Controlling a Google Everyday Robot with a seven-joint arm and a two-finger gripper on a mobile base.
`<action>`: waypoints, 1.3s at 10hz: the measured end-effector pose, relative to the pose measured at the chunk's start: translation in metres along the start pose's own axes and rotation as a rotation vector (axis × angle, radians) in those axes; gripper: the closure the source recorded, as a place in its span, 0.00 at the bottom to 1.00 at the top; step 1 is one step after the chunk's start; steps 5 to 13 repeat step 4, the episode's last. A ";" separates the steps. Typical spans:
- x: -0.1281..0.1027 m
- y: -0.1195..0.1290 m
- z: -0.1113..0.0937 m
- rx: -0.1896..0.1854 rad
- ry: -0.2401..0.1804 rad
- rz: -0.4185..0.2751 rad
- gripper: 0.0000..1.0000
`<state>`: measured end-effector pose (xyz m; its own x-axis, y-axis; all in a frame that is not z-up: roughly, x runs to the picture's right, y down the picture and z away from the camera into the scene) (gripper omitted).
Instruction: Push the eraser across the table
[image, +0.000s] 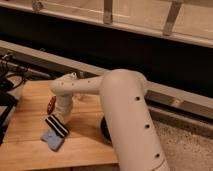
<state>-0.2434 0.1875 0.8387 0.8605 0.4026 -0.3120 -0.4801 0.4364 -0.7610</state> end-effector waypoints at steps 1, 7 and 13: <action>-0.001 0.001 0.000 0.000 0.004 -0.003 1.00; -0.002 0.002 0.000 0.002 0.015 -0.017 1.00; -0.002 0.002 0.000 0.002 0.015 -0.017 1.00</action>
